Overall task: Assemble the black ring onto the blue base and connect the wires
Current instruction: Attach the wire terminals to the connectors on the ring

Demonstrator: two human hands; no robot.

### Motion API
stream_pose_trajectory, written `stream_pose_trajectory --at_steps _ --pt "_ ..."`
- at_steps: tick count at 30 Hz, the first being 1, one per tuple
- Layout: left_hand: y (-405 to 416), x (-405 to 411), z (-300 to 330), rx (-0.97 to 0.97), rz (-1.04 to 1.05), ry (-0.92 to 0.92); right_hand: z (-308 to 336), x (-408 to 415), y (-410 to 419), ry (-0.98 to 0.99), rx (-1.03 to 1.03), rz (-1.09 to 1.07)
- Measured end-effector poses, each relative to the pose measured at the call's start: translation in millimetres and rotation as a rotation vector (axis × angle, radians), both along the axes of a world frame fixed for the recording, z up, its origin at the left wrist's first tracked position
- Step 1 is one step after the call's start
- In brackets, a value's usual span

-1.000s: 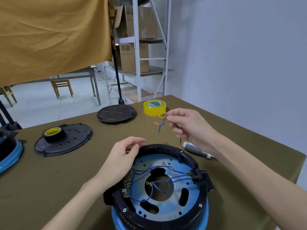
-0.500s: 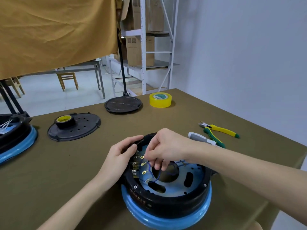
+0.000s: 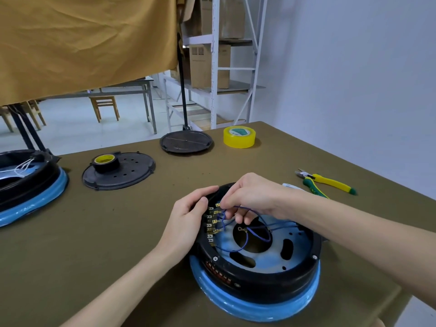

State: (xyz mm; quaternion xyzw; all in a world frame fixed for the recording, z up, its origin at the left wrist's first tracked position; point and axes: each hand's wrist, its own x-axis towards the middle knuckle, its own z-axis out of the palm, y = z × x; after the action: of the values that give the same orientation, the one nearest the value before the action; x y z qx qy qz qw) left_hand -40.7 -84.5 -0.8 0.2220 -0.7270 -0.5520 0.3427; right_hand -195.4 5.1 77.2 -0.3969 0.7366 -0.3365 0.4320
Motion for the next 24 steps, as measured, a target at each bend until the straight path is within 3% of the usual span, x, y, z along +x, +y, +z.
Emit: stream_pose_trajectory --at_steps 24 --pt "-2.9 -0.8 -3.7 0.01 -0.006 0.019 -7.8 -7.4 -4.5 0.0 0.022 0.072"
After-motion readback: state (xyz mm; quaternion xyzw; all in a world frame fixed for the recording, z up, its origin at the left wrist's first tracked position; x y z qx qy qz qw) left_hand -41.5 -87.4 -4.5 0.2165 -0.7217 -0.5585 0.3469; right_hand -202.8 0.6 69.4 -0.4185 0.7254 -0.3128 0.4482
